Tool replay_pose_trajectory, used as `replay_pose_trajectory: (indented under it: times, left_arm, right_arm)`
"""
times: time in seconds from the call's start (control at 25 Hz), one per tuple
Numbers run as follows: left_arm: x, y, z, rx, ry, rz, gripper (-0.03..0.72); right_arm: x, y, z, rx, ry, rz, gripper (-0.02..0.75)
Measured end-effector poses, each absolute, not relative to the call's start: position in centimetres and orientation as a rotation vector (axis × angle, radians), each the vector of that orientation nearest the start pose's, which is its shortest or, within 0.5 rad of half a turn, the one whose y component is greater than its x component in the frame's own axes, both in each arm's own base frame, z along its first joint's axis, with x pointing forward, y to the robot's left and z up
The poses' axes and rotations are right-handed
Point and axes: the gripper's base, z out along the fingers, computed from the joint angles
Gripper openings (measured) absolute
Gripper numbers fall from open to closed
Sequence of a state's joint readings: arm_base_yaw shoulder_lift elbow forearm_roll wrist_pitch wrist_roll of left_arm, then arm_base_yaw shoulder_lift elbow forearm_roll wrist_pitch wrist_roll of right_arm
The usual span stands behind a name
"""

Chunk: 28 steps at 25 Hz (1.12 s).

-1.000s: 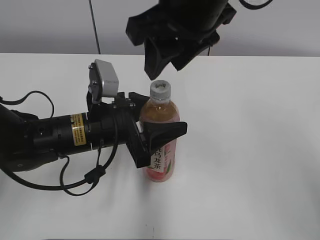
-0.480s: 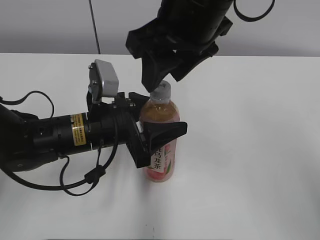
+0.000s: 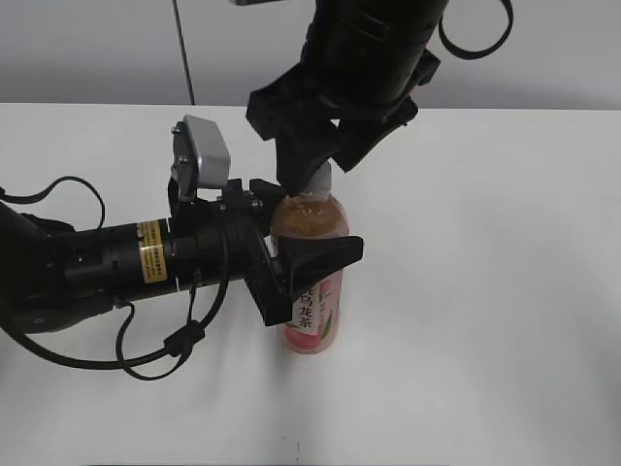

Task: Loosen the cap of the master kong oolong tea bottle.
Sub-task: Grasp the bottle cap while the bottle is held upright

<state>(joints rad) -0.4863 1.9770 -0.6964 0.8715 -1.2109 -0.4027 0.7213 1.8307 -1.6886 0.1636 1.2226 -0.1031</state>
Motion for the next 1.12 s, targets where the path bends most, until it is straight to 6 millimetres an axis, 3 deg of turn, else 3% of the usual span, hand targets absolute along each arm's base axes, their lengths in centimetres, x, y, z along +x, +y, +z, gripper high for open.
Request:
replay_pose_trajectory:
  times: [0.24,0.48,0.64,0.92,1.12]
  left_arm:
    - [25.48,-20.84,13.25,0.992,1.490,-1.041,0.458]
    - [25.48,-20.84,13.25,0.992,1.490,-1.041,0.458]
    - [25.48,-20.84,13.25,0.992,1.490,-1.041,0.458]
    - [25.47,-20.84,13.25,0.994,1.490,-1.042,0.458]
    - [25.47,-20.84,13.25,0.994,1.490,-1.042,0.458]
  right_arm:
    - [28.47,27.08,29.78,-1.141,2.686,0.364,0.435]
    - [28.54,27.14,30.08,-1.143,2.673,0.367,0.288]
    - [28.53,27.13,30.08,-1.188,2.652,0.361,0.286]
    - [28.52,27.13,30.08,-1.423,2.513,0.327,0.283]
    - [28.53,27.14,30.13,-1.692,2.313,0.284,0.281]
